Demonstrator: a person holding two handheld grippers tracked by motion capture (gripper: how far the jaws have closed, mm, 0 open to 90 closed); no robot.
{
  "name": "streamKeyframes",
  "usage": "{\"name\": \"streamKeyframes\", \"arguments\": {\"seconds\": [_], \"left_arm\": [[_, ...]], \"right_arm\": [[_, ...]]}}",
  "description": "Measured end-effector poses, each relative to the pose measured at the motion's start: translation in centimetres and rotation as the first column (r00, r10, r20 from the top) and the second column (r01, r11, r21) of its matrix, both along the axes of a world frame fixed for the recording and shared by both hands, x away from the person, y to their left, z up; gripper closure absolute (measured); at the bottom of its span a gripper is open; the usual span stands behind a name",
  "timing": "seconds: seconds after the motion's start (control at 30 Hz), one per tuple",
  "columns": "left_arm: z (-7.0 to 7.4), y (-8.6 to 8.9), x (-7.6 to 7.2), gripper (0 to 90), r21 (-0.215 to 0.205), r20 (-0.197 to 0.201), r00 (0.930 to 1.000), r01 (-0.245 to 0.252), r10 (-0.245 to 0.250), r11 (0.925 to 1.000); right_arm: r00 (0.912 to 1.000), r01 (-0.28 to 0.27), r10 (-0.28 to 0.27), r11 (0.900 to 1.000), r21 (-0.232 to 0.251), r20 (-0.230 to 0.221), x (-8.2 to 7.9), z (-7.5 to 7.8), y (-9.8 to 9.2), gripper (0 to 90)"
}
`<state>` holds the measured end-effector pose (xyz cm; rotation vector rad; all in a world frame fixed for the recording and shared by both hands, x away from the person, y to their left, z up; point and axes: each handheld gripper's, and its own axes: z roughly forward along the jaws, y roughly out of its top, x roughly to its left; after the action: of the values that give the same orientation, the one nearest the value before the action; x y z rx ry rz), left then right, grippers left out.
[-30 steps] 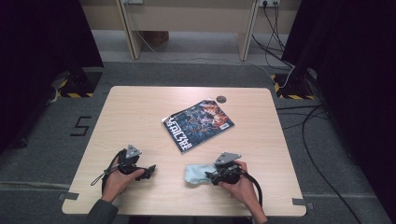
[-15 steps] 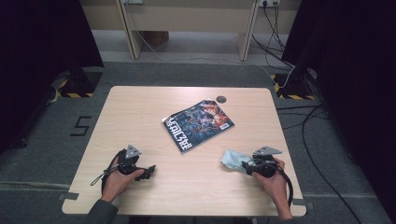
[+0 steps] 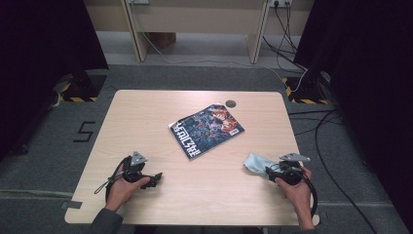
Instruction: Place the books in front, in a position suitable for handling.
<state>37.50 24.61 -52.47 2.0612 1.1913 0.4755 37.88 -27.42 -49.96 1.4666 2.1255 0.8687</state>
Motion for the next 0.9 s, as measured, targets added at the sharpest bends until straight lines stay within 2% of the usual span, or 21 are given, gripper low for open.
{"name": "streamKeyframes", "arguments": {"seconds": [0.03, 0.07, 0.1, 0.23, 0.3, 0.43, 0.5, 0.57, 0.6, 0.63, 0.67, 0.73, 0.8, 0.83, 0.87, 0.9], "left_arm": [[0.0, 0.0, 0.0, 0.0, -0.003, 0.002, 1.0, 0.0, 0.0, 1.0], [0.0, 0.0, 0.0, 0.0, -0.003, 0.002, 1.0, 0.001, -0.001, 1.0], [0.0, 0.0, 0.0, 0.0, -0.003, 0.002, 1.0, 0.001, -0.001, 1.0], [0.0, 0.0, 0.0, 0.0, -0.003, 0.002, 1.0, 0.001, -0.001, 1.0], [0.0, 0.0, 0.0, 0.0, -0.003, 0.003, 1.0, 0.002, -0.002, 1.0], [0.0, 0.0, 0.0, 0.0, -0.003, 0.002, 1.0, 0.001, -0.001, 1.0], [0.0, 0.0, 0.0, 0.0, -0.003, 0.003, 1.0, 0.002, -0.002, 1.0], [0.0, 0.0, 0.0, 0.0, -0.003, 0.003, 1.0, 0.002, -0.002, 1.0], [0.0, 0.0, 0.0, 0.0, -0.002, 0.002, 1.0, 0.006, -0.006, 1.0], [0.0, 0.0, 0.0, 0.0, 0.003, 0.002, 0.9999, 0.017, -0.017, 0.9999], [0.0, 0.0, -0.1, 0.0, 0.003, 0.003, 0.9997, 0.026, -0.026, 0.9997], [0.0, 0.0, -0.1, 0.0, 0.003, 0.003, 0.9997, 0.026, -0.026, 0.9997], [0.0, 0.0, -0.1, 0.0, 0.003, 0.003, 0.9997, 0.026, -0.026, 0.9997], [0.0, 0.0, -0.1, 0.0, 0.003, 0.003, 0.9997, 0.026, -0.026, 0.9997], [0.0, 0.0, -0.1, 0.0, 0.003, 0.003, 0.9997, 0.026, -0.026, 0.9997], [0.0, 0.0, -0.1, 0.0, 0.003, 0.003, 0.9997, 0.026, -0.026, 0.9997]], "right_arm": [[0.9998, 0.019, -0.019, 1.0, 0.017, -0.002, 0.0, 0.1, -0.1, 32.3], [0.9985, 0.053, -0.054, 0.996, 0.067, 0.01, 0.0, 0.4, -0.3, 29.7], [0.9985, 0.053, -0.054, 0.996, 0.067, 0.01, 0.0, 0.4, -0.3, 29.7], [0.9949, 0.078, -0.084, 0.991, 0.109, 0.056, -0.2, 1.0, -0.4, 28.6], [0.9949, 0.069, -0.076, 0.993, 0.098, 0.066, -0.1, 1.2, -0.2, 28.2], [0.9963, -0.005, -0.001, 0.997, 0.071, 0.086, -0.2, 1.9, 1.5, 30.9], [0.9954, -0.041, 0.034, 0.996, 0.081, 0.089, 0.0, 2.4, 2.8, 29.8], [0.9938, -0.061, 0.053, 0.995, 0.075, 0.097, 0.2, 2.6, 3.3, 28.7], [0.9921, -0.083, 0.075, 0.994, 0.074, 0.1, 0.7, 3.2, 4.4, 26.4], [0.9921, -0.083, 0.075, 0.994, 0.074, 0.1, 0.7, 3.2, 4.4, 26.4], [0.9901, -0.108, 0.1, 0.991, 0.08, 0.099, 1.4, 3.8, 5.5, 26.1], [0.9893, -0.115, 0.107, 0.99, 0.077, 0.099, 1.8, 4.0, 6.0, 24.9], [0.9858, -0.137, 0.131, 0.989, 0.054, 0.105, 3.5, 4.4, 7.6, 24.8], [0.9858, -0.137, 0.131, 0.989, 0.054, 0.105, 3.5, 4.4, 7.6, 24.8], [0.9847, -0.151, 0.146, 0.987, 0.046, 0.095, 4.7, 4.5, 8.6, 24.6], [0.9847, -0.151, 0.146, 0.987, 0.046, 0.095, 4.7, 4.5, 8.6, 24.6]]}}
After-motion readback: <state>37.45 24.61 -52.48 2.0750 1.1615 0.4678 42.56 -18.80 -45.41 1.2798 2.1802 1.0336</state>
